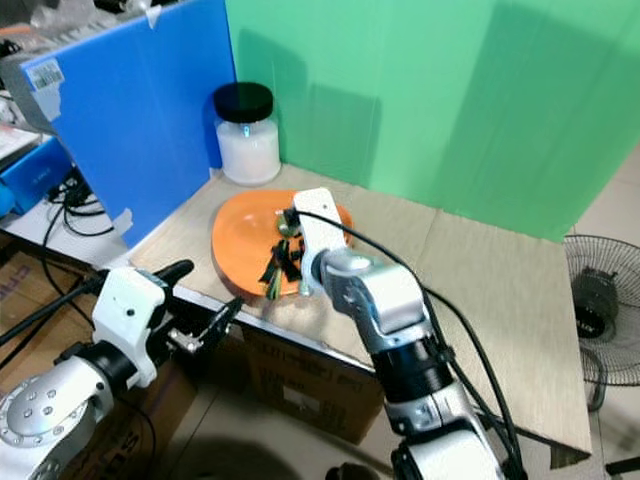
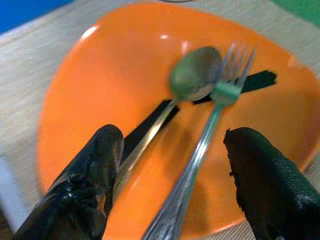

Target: Setting the table

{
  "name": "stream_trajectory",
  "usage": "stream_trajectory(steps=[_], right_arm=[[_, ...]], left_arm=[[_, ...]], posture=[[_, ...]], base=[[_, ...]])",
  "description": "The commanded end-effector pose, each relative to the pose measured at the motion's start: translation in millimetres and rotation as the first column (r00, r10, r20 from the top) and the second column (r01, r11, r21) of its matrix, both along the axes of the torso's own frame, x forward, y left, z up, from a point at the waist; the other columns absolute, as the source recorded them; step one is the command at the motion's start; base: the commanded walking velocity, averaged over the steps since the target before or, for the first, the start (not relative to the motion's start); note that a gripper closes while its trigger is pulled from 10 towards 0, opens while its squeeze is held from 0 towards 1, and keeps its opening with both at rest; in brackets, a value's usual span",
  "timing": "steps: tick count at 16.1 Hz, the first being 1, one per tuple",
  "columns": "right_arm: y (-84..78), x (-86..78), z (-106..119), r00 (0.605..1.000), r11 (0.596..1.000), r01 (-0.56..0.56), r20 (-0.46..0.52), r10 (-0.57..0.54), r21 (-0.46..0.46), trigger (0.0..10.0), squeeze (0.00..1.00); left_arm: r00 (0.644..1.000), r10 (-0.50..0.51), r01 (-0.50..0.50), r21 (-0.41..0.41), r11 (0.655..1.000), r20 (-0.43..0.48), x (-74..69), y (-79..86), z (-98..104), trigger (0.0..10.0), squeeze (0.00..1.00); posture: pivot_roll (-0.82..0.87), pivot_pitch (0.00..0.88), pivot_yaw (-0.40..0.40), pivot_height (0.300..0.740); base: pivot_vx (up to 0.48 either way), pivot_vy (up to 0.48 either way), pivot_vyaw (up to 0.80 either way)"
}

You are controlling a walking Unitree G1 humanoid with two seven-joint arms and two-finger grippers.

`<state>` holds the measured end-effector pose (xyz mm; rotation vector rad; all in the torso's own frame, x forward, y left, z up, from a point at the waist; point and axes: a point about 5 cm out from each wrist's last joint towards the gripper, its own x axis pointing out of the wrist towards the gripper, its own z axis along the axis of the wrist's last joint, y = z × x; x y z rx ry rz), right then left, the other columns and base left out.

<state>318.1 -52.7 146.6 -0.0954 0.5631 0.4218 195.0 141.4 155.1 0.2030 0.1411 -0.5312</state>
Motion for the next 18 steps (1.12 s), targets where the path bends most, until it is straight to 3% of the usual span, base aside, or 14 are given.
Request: stream_trajectory(steps=[1,2,3,4,6,7,8,10,12,13,14,18], right_arm=[[2.7,4.5,2.6,1.000,1.000,0.027,0.001,-0.027,-0.004,10.0,0.00],[4.0,6.3,2.8,0.999,0.999,0.037,-0.014,-0.037,0.008,10.0,0.00],[5.0,7.9,2.8,0.999,0.999,0.036,-0.007,-0.036,0.000,8.7,0.00],[5.8,8.9,2.2,0.999,0.999,0.036,-0.002,-0.036,-0.009,5.6,0.00],[8.4,12.1,-2.0,0.999,0.999,0.045,-0.004,-0.046,-0.025,4.0,0.00],[9.2,13.0,-4.4,0.999,0.998,0.050,-0.009,-0.050,-0.035,4.0,0.00],[9.7,14.0,-6.2,0.999,0.997,0.053,-0.007,-0.053,-0.051,3.2,0.00],[8.5,17.4,-12.8,0.997,0.995,0.078,-0.015,-0.079,-0.067,3.4,0.00],[7.5,19.4,-14.6,0.995,0.993,0.094,-0.014,-0.095,-0.069,4.3,0.00],[7.1,19.9,-15.6,0.995,0.993,0.099,-0.016,-0.100,-0.072,6.7,0.00],[7.1,20.4,-17.7,0.994,0.992,0.104,-0.024,-0.106,-0.069,10.0,0.00],[9.2,19.1,-29.0,0.990,0.991,0.107,-0.080,-0.113,-0.075,10.0,0.00]], left_arm=[[0.999,-0.031,0.031,-0.007,0.999,-0.021,-2.7,-1.6,-1.6,10.0,0.00],[0.999,-0.044,0.043,-0.011,0.999,-0.024,-3.3,-2.5,-1.7,10.0,0.00],[0.998,-0.050,0.050,-0.007,0.999,-0.027,-3.8,-3.0,-2.4,10.0,0.00],[0.998,-0.053,0.053,-0.007,0.999,-0.029,-4.0,-3.2,-2.7,10.0,0.00],[0.998,-0.060,0.060,-0.009,0.998,-0.031,-3.1,-4.2,-2.5,10.0,0.00],[0.998,-0.060,0.060,-0.010,0.998,-0.031,-2.8,-4.4,-2.5,10.0,0.00],[0.998,-0.061,0.061,-0.011,0.998,-0.032,-3.0,-4.4,-2.7,10.0,0.00],[0.997,-0.072,0.071,-0.016,0.997,-0.042,-5.3,-5.5,-4.1,10.0,0.00],[0.996,-0.076,0.075,-0.016,0.997,-0.044,-5.6,-5.6,-4.4,10.0,0.00],[0.996,-0.077,0.076,-0.016,0.997,-0.045,-5.6,-5.6,-4.4,10.0,0.00],[0.996,-0.079,0.079,-0.014,0.997,-0.045,-5.5,-5.5,-4.4,10.0,0.00],[0.995,-0.086,0.086,-0.013,0.996,-0.046,-5.6,-5.9,-4.2,10.0,0.00]], posture=[[-0.04,0.027,-0.002,0.740],[-0.04,0.030,-0.001,0.740],[-0.04,0.032,-0.001,0.740],[-0.04,0.033,-0.001,0.740],[-0.05,0.039,-0.003,0.740],[-0.05,0.040,-0.003,0.740],[-0.05,0.040,-0.003,0.740],[-0.05,0.046,-0.001,0.740],[-0.05,0.048,0.001,0.740],[-0.05,0.049,0.002,0.740],[-0.05,0.049,0.003,0.740],[-0.05,0.051,0.006,0.740]], base=[[0.000,0.000,0.00],[0.000,0.000,0.00],[0.000,0.000,0.00],[0.000,0.000,0.00],[0.000,0.000,0.00],[0.000,0.000,0.00],[0.000,0.000,0.00],[0.000,0.000,0.00],[0.000,0.000,0.00],[0.000,0.000,0.00],[0.000,0.000,0.00],[0.000,0.000,0.00]])
